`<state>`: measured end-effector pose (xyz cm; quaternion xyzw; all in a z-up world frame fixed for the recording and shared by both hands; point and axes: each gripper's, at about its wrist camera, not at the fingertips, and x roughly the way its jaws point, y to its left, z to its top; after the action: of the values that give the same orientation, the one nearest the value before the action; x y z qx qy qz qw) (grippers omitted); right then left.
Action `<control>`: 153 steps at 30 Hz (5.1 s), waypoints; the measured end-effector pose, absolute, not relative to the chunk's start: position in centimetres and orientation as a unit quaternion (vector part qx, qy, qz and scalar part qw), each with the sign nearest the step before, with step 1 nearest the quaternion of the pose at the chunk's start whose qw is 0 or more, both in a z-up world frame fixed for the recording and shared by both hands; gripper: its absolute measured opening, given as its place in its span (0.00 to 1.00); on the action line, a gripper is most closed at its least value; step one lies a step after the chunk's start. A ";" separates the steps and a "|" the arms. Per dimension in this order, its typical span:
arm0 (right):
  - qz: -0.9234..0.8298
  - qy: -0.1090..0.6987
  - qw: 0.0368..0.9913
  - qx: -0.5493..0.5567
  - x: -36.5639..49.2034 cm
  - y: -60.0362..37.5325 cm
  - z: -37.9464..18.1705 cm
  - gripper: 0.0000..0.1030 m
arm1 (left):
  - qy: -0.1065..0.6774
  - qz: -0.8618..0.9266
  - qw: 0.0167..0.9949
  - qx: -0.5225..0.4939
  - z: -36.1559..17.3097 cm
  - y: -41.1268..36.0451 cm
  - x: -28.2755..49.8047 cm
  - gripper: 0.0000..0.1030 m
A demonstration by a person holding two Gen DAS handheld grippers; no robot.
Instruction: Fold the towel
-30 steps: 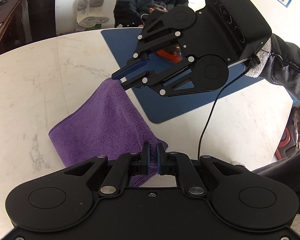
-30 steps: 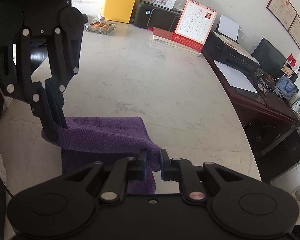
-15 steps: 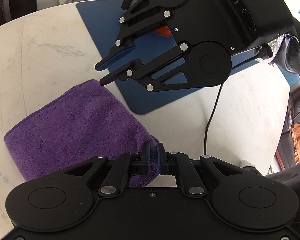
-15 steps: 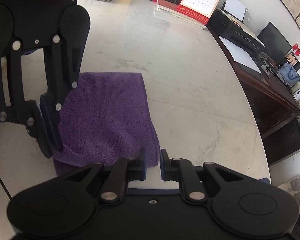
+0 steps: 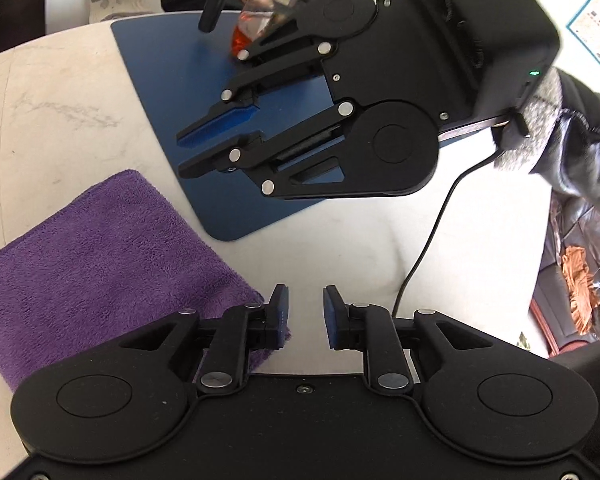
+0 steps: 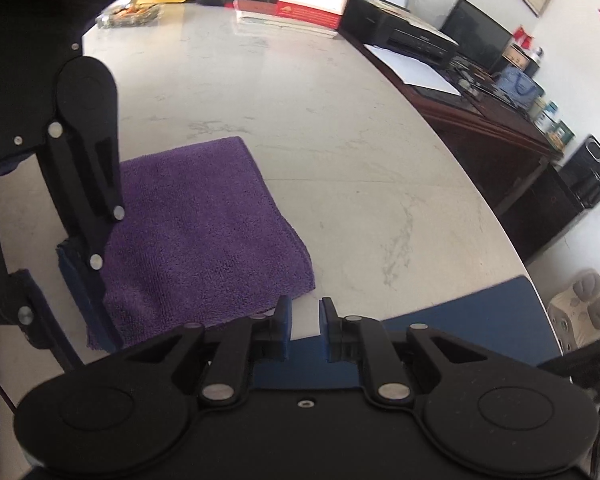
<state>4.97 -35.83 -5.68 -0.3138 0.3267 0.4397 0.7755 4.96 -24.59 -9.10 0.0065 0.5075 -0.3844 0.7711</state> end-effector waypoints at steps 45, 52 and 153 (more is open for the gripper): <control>0.311 0.460 0.815 -0.169 1.0 -21.2 -7.7 0.22 | 0.439 -0.369 0.801 0.170 -3.5 -6.7 -3.8 0.26; 0.358 0.444 0.809 -0.142 -0.6 -22.1 -7.5 0.32 | 0.423 -0.304 0.804 0.286 -5.4 -13.2 -8.2 0.27; 0.515 0.132 0.555 -0.640 2.0 -17.7 -11.1 0.08 | 0.486 -0.335 0.807 0.013 -4.6 -9.6 -0.2 0.07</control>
<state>2.03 -17.73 -11.13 -0.6400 0.1321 0.5150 0.5547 -0.18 -9.64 -4.58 0.0126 0.4860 -0.3345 0.8073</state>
